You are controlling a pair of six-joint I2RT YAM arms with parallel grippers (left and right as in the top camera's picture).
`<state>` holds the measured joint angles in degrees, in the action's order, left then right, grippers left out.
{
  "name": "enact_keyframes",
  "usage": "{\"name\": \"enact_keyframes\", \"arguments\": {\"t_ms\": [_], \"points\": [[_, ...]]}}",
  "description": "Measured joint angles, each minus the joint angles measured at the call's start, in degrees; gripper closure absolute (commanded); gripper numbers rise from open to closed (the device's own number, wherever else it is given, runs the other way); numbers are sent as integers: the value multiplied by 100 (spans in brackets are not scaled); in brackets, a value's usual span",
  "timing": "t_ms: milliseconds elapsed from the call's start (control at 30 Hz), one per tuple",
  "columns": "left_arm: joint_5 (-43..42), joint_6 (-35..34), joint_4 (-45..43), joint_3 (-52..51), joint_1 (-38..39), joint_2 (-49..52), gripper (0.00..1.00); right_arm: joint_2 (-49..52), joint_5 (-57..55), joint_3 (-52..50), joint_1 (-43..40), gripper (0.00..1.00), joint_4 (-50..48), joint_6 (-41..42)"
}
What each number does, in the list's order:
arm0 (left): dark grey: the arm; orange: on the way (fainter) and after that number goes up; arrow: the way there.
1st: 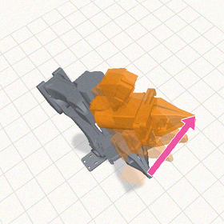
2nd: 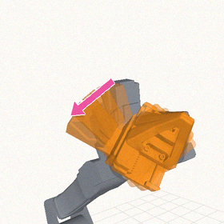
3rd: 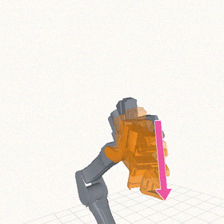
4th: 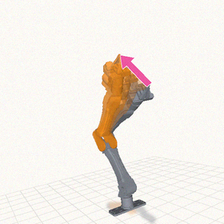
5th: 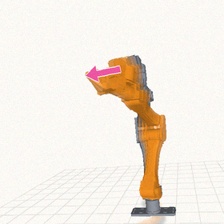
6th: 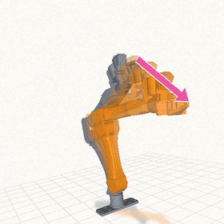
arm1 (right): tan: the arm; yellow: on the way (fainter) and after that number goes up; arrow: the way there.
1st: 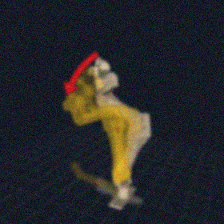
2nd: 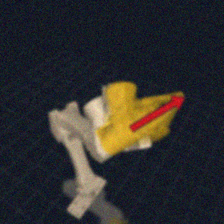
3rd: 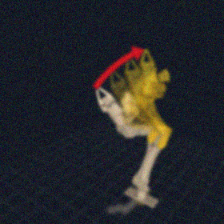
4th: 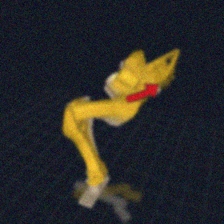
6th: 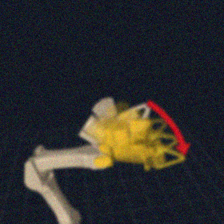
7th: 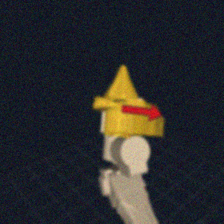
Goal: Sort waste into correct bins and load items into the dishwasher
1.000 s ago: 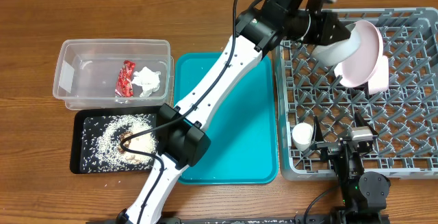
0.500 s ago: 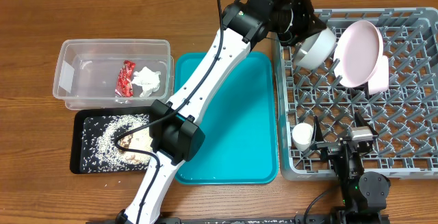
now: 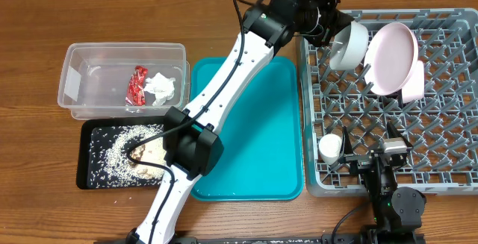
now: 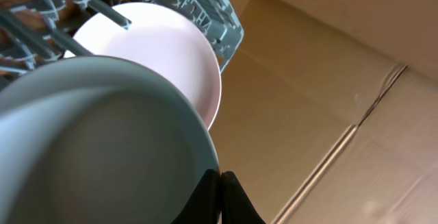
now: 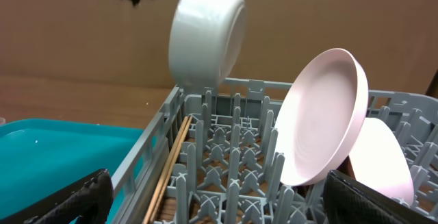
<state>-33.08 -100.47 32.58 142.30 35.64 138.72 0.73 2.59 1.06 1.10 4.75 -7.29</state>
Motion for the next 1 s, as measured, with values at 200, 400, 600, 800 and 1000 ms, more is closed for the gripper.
{"name": "enact_keyframes", "arguments": {"t_ms": [200,400,600,800,1000], "points": [[-87,-713,-2225,-1043,28,9,96,0,-2,0,-2,0,2,0],[-195,-1261,-3226,-1950,83,9,96,0,2,0,0,0,2,2],[-310,-1386,-3348,-2223,85,20,96,0,-2,0,-2,0,0,2],[-494,-1355,-3390,-2223,20,20,96,0,0,0,-2,0,2,2],[-726,-1279,-3034,-2225,-190,20,96,0,-2,0,-2,0,-2,0]]}}
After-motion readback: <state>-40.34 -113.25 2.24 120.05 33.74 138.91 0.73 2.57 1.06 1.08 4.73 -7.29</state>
